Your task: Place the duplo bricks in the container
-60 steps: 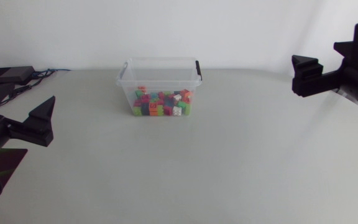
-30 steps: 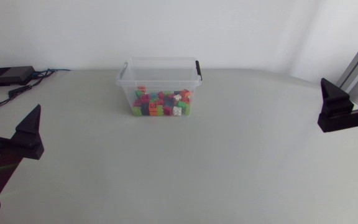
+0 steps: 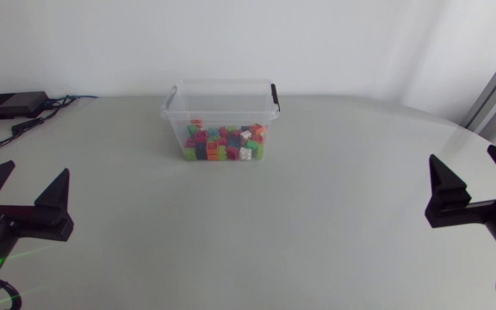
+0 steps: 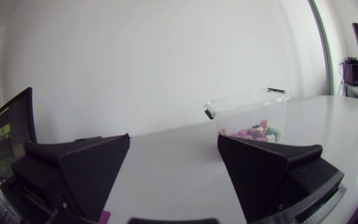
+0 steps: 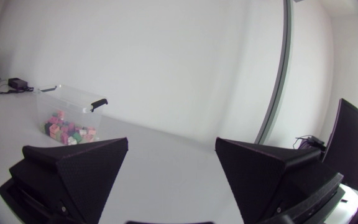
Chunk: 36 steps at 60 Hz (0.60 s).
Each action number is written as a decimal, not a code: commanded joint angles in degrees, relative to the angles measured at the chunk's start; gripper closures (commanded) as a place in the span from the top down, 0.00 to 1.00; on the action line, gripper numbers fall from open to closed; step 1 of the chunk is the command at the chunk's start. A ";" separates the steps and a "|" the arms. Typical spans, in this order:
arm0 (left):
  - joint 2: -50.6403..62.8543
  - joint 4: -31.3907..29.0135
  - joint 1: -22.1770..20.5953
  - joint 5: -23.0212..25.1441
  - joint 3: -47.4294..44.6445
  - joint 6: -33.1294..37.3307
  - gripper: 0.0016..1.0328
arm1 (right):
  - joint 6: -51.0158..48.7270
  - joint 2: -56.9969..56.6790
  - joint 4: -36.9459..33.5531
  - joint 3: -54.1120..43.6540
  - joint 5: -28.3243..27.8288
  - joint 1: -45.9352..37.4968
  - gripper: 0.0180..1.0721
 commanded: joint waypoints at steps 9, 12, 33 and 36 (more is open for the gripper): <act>-3.55 -0.40 1.22 2.05 -4.65 -6.60 0.95 | 6.71 -5.44 1.07 -7.16 -3.54 -2.89 0.96; -4.31 -0.53 1.41 2.48 -5.50 -7.79 0.95 | 7.92 -6.68 1.13 -8.62 -4.43 -3.53 0.96; -7.90 -1.15 2.28 4.54 -9.50 -13.39 0.95 | 13.61 -12.51 1.43 -15.55 -8.64 -6.57 0.96; -7.90 -1.15 2.28 4.54 -9.50 -13.39 0.95 | 13.61 -12.51 1.43 -15.55 -8.64 -6.57 0.96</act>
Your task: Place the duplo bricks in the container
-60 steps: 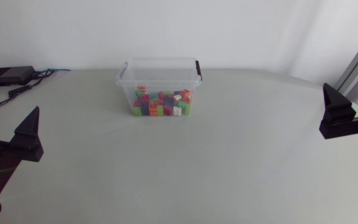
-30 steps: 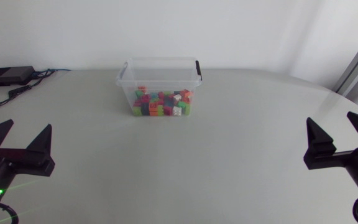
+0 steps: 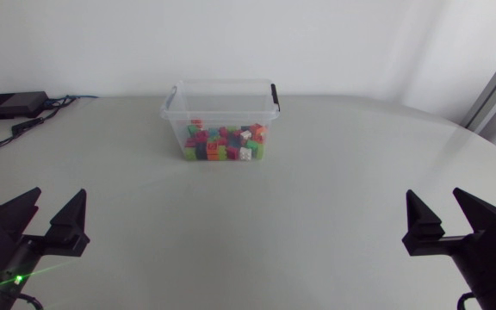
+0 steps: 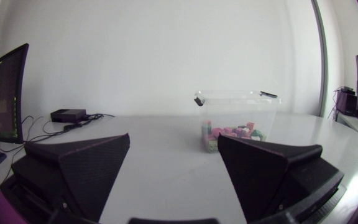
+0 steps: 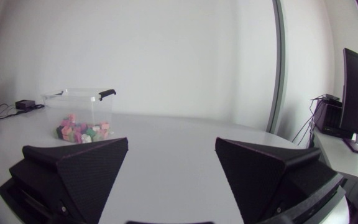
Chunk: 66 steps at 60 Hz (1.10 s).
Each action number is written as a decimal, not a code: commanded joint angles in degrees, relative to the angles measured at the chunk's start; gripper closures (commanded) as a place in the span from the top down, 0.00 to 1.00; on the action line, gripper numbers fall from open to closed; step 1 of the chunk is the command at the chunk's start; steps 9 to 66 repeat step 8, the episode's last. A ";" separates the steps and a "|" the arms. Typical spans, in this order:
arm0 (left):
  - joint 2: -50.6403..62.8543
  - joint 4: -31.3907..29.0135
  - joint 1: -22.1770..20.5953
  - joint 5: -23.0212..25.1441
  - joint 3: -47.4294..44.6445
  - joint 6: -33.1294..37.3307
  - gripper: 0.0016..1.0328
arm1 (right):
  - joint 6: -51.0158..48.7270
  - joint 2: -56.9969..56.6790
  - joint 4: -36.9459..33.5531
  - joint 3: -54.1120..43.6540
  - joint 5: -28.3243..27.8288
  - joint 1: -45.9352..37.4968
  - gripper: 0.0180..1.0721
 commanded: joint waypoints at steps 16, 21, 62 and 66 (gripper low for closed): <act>-0.38 0.12 0.43 0.40 -1.04 -1.48 0.95 | 1.65 -0.34 0.97 -1.17 -0.19 -0.25 0.96; -0.38 0.12 0.43 0.40 -1.04 -1.48 0.95 | 1.65 -0.34 0.97 -1.17 -0.19 -0.25 0.96; -0.38 0.12 0.43 0.40 -1.04 -1.48 0.95 | 1.65 -0.34 0.97 -1.17 -0.19 -0.25 0.96; -0.38 0.12 0.43 0.40 -1.04 -1.48 0.95 | 1.65 -0.34 0.97 -1.17 -0.19 -0.25 0.96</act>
